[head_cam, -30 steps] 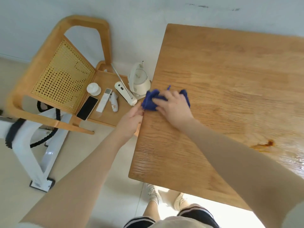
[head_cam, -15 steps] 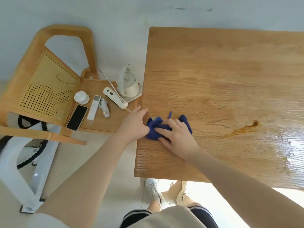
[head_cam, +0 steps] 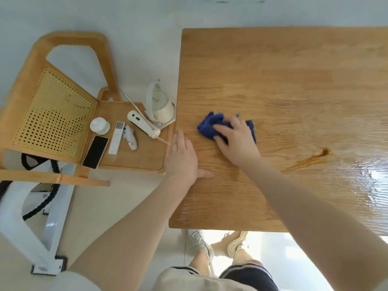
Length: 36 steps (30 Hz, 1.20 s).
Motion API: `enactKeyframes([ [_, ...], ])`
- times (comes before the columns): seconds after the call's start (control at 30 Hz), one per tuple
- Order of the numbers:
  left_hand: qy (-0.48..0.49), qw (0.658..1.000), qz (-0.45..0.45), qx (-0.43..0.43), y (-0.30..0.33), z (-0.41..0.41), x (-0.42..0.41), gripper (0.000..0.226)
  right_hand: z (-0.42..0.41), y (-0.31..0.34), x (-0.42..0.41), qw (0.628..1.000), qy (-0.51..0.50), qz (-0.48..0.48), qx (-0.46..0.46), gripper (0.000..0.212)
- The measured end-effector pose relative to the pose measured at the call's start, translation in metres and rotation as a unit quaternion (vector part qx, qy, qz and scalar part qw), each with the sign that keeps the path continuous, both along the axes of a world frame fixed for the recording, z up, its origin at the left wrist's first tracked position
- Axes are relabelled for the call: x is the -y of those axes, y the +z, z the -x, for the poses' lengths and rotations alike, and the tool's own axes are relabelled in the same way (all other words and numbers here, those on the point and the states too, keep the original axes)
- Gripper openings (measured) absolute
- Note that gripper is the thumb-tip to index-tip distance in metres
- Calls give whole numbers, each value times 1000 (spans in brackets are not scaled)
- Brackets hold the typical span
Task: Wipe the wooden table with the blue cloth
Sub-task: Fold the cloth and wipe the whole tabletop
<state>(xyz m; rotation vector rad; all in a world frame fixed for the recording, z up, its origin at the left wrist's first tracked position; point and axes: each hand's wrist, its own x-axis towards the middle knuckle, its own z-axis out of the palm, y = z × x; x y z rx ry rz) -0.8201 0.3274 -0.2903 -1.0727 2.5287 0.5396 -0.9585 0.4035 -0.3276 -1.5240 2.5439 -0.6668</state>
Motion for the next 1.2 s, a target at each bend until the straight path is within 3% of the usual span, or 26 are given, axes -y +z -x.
enactKeyframes([
  [0.23,8,1000,-20,3,0,4,2,129,8,-5,-38,985,173,-22,7,31],
  [0.33,17,1000,-20,3,-1,5,2,130,51,-6,-14,995,98,-6,-24,34],
  [0.47,24,999,-20,18,4,8,1,130,82,1,16,995,-43,-62,-69,52],
  [0.67,39,998,-19,42,9,10,-6,130,30,9,-40,988,15,-124,-94,50],
  [0.8,28,999,-16,25,13,14,-15,123,-3,5,-78,978,-4,-184,-100,64],
  [0.87,-7,1000,-14,-9,13,18,-21,119,5,3,-86,977,50,-161,-129,70],
  [1.0,-39,999,-27,-17,9,33,-36,120,43,1,-78,955,211,-119,-171,53],
  [1.2,-8,1000,-14,24,0,50,-59,132,74,-2,-22,986,93,-117,-76,48],
])
